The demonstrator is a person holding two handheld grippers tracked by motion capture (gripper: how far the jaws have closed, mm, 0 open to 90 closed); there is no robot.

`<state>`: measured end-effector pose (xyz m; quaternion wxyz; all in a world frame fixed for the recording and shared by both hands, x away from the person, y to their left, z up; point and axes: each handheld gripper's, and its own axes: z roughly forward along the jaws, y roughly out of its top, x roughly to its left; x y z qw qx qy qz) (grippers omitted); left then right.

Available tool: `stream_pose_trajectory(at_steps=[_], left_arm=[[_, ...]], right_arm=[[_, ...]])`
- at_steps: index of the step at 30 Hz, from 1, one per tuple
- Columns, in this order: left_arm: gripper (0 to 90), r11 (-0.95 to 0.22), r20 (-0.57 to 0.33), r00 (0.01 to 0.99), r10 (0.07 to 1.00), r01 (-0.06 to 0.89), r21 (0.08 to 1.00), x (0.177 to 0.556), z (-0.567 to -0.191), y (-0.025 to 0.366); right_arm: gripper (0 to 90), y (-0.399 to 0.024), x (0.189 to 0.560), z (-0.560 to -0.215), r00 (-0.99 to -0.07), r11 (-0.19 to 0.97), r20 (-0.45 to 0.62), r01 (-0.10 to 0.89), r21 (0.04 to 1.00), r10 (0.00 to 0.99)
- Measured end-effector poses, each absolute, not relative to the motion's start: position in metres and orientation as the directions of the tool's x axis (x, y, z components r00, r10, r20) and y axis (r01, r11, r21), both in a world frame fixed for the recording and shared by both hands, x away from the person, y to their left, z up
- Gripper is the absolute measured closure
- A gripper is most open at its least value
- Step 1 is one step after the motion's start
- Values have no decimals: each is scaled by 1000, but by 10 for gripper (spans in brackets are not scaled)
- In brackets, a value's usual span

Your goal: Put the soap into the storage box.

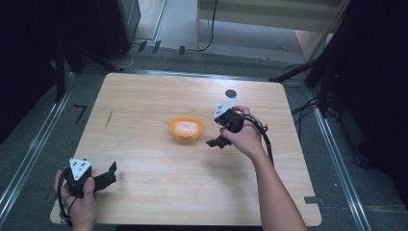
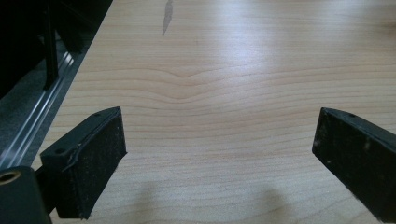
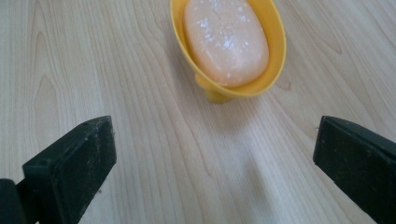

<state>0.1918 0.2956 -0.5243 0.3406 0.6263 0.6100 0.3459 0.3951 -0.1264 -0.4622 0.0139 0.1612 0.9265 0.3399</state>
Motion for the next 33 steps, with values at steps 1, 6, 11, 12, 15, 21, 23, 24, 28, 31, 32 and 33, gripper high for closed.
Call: stream_pose_trajectory(at_steps=[1, 6, 11, 12, 15, 21, 23, 24, 28, 31, 32, 33], left_arm=[[32, -23, 18, 15, 1000, 529, 848, 192, -524, 295], [31, -25, 19, 17, 1000, 530, 848, 192, -524, 296], [32, -23, 17, 15, 1000, 530, 848, 192, -524, 296], [32, -22, 17, 15, 1000, 531, 847, 192, -524, 296], [31, -25, 18, 19, 1000, 530, 848, 192, -524, 296], [32, -26, 21, 17, 1000, 529, 848, 192, -524, 295], [31, -30, 24, 19, 1000, 529, 848, 192, -524, 295], [31, -30, 24, 19, 1000, 529, 848, 192, -524, 295], [32, -30, 24, 18, 1000, 529, 848, 192, -524, 295], [32, -32, 26, 19, 999, 530, 848, 192, -524, 295], [32, -32, 26, 19, 999, 529, 848, 192, -524, 295], [31, -32, 26, 19, 999, 529, 848, 192, -524, 295]], right_arm=[[0, -128, 393, -463, -945, 715, 83, 295, 633, 317], [0, -137, 386, -466, -933, 698, 77, 316, 643, 352], [0, -148, 377, -469, -919, 670, 79, 339, 660, 387], [0, -150, 375, -469, -916, 667, 79, 343, 661, 393], [0, -159, 369, -473, -907, 656, 82, 358, 664, 412], [0, -172, 358, -479, -895, 644, 80, 376, 666, 439], [0, -176, 352, -480, -888, 643, 58, 374, 668, 456], [0, -176, 352, -480, -888, 643, 58, 374, 668, 456], [0, -182, 344, -484, -882, 633, 71, 388, 670, 466], [0, -189, 338, -488, -873, 618, 78, 401, 676, 482], [0, -189, 338, -488, -873, 618, 78, 401, 676, 482], [0, -191, 336, -488, -871, 616, 79, 404, 677, 484]])
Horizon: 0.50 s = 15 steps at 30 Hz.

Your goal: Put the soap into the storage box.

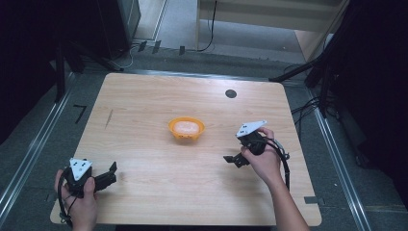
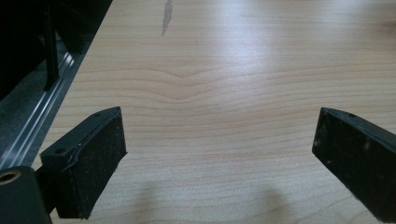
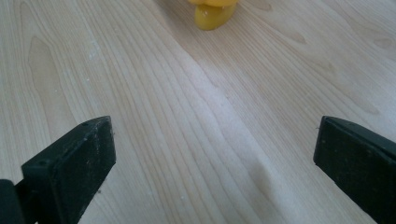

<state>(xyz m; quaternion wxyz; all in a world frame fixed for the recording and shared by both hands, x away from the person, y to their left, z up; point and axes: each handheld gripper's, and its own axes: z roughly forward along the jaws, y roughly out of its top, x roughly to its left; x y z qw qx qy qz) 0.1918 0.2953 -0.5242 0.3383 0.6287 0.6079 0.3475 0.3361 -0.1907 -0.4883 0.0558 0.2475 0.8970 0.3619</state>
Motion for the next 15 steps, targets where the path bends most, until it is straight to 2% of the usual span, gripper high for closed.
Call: stream_pose_trajectory(at_steps=[15], left_arm=[[32, -32, 26, 20, 999, 530, 847, 192, -524, 295]], right_arm=[[0, -225, 307, -499, -838, 571, 96, 445, 690, 537]])
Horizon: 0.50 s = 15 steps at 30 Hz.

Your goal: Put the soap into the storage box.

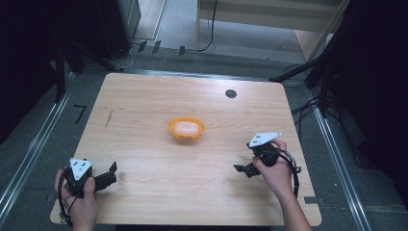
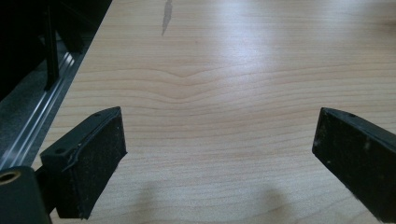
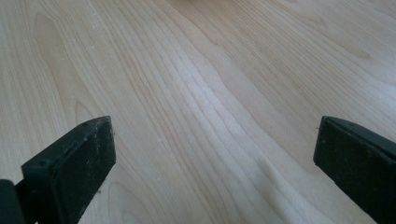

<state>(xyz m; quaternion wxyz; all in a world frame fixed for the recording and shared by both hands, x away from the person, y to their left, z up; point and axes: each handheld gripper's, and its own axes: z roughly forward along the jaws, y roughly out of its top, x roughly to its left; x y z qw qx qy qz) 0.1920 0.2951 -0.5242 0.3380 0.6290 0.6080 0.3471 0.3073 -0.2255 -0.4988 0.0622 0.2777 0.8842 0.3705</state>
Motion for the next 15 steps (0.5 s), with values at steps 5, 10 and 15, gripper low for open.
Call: stream_pose_trajectory(at_steps=[5, 10, 15], left_arm=[[32, -33, 27, 19, 999, 531, 847, 192, -524, 295], [32, -33, 28, 18, 999, 530, 847, 192, -524, 295], [32, -33, 28, 18, 999, 529, 848, 192, -524, 295]], right_arm=[[0, -236, 300, -500, -824, 542, 124, 469, 697, 553], [0, -246, 290, -503, -816, 541, 111, 471, 697, 568], [0, -255, 282, -506, -806, 522, 123, 482, 704, 579]])
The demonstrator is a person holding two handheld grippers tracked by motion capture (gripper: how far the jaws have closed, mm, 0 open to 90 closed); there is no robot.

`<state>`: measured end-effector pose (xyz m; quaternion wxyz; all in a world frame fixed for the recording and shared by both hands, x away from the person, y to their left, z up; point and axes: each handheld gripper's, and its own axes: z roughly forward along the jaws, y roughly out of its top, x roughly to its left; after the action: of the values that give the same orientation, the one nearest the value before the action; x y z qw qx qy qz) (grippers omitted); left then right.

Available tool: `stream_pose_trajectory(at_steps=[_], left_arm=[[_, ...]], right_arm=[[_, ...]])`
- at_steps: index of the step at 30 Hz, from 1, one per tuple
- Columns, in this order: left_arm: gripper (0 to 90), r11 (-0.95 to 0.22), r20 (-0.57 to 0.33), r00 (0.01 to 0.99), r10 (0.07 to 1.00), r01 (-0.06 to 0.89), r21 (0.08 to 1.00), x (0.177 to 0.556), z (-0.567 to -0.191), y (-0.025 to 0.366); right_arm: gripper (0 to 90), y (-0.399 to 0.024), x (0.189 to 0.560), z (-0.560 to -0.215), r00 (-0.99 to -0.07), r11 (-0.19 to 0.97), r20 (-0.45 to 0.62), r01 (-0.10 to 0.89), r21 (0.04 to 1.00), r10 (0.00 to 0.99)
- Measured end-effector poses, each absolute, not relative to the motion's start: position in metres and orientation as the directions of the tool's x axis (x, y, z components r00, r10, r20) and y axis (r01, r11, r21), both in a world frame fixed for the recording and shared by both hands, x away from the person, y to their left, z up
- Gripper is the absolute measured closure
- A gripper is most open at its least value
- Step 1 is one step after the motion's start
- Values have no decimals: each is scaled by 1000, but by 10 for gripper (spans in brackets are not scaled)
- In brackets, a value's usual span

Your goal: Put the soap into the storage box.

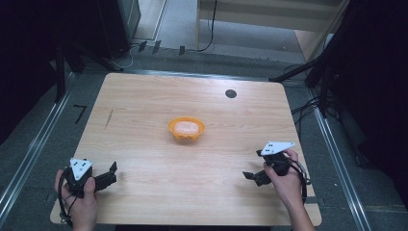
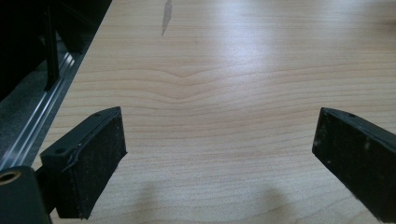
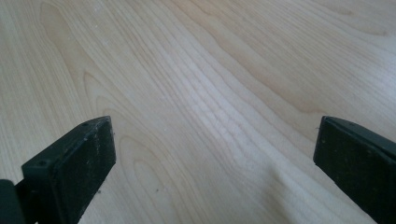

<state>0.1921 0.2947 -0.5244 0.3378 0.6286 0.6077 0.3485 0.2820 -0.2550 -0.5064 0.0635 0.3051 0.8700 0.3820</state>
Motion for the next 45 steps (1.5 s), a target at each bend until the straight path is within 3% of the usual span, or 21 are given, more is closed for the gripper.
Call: stream_pose_trajectory(at_steps=[45], left_arm=[[32, -54, 49, 23, 999, 522, 851, 191, -524, 292]], right_arm=[[0, -362, 210, -545, -650, 302, 190, 566, 768, 736]])
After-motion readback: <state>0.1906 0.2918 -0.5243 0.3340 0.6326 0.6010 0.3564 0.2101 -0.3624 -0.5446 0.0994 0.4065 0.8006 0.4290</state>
